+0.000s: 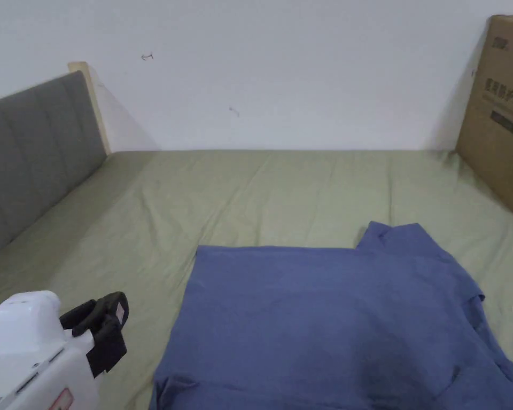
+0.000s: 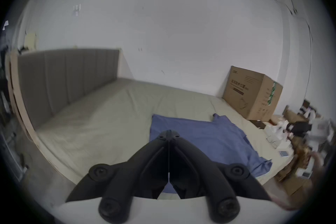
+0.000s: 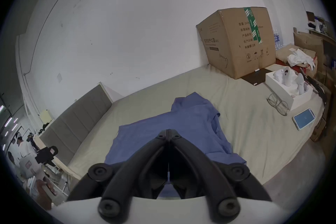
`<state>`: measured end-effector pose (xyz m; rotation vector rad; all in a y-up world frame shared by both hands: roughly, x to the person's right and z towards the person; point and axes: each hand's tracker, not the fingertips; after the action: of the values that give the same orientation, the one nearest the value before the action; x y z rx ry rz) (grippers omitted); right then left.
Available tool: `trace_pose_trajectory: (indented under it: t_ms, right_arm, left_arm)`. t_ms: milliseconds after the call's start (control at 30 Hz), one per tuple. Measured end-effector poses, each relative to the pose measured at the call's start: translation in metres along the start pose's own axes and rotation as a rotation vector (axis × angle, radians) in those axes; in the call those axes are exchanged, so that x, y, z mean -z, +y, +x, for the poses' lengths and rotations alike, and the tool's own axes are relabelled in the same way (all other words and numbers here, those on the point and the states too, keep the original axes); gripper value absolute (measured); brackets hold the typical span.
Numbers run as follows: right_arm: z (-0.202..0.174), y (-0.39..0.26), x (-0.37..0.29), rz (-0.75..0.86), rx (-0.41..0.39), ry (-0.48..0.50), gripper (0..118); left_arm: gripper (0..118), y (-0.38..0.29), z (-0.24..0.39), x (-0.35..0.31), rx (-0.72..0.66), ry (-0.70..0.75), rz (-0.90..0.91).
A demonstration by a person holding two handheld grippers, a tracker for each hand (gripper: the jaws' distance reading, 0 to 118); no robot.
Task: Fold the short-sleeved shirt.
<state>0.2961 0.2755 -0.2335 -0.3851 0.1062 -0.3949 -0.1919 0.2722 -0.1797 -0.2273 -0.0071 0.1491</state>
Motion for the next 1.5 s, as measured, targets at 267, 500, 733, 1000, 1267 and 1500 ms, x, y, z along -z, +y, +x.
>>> trace_pose_trajectory:
  t_ms: [267,500,733,1000,1267,1500]
  right_arm:
    - [-0.005,0.0,0.006,-0.093,-0.05,0.031,0]
    - [0.01,-0.017,0.04,-0.248,0.006,0.012,0]
    - [0.008,-0.037,0.066,-0.371,0.002,0.004,0]
    - [0.025,-0.04,0.065,-0.374,-0.03,-0.036,0]
    - [0.134,-0.035,0.104,-0.561,0.035,-0.25,73]
    - [0.162,-0.095,0.137,-0.875,-0.089,-0.316,105]
  left_arm:
    - [0,-0.021,-0.051,0.114,-0.007,-0.092,-0.632]
    - [113,-0.067,-0.08,0.173,-0.033,-0.143,-0.768]
    - [113,-0.102,-0.063,0.195,0.037,-0.165,-0.84]
    - [5,-0.103,-0.038,0.166,0.206,-0.163,-0.76]
    - [5,-0.084,-0.044,0.154,0.067,-0.16,-0.716]
    - [5,-0.088,-0.029,0.153,0.115,-0.155,-0.75]
